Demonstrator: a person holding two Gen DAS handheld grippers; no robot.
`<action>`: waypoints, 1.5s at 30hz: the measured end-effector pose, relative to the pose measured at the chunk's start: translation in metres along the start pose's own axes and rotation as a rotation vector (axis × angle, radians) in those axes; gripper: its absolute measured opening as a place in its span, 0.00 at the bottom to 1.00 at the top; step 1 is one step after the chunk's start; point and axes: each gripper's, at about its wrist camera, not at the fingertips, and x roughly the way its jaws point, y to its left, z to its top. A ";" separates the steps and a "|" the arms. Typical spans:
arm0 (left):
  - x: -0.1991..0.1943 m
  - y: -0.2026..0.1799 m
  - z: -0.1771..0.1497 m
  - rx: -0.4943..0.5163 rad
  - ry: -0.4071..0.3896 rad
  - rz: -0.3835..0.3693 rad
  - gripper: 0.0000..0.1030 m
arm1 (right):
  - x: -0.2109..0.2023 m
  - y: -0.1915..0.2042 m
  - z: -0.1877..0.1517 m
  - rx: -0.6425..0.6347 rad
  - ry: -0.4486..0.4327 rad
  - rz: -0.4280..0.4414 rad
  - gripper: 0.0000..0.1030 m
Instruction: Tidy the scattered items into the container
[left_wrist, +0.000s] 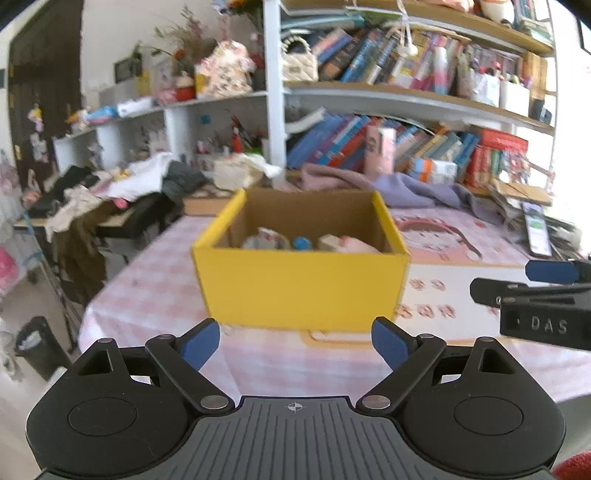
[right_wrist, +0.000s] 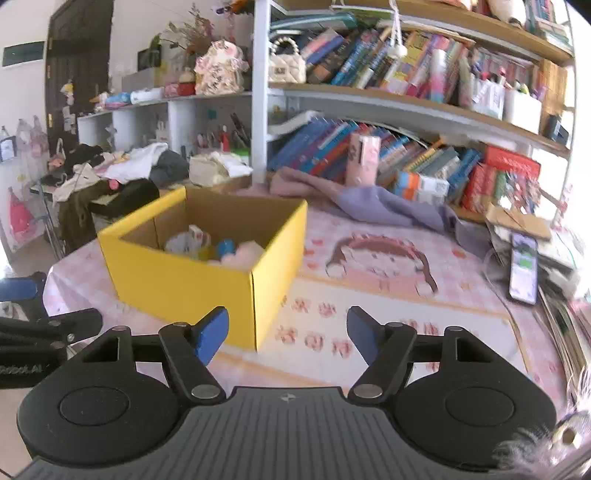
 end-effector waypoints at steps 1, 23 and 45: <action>0.001 -0.003 0.000 0.007 0.014 -0.011 0.89 | -0.004 -0.001 -0.004 0.006 0.011 -0.003 0.70; -0.015 -0.028 -0.019 0.078 0.076 -0.081 0.89 | -0.041 -0.022 -0.037 0.097 0.108 -0.086 0.90; -0.017 -0.028 -0.023 0.047 0.117 -0.050 1.00 | -0.039 -0.026 -0.042 0.097 0.170 -0.067 1.00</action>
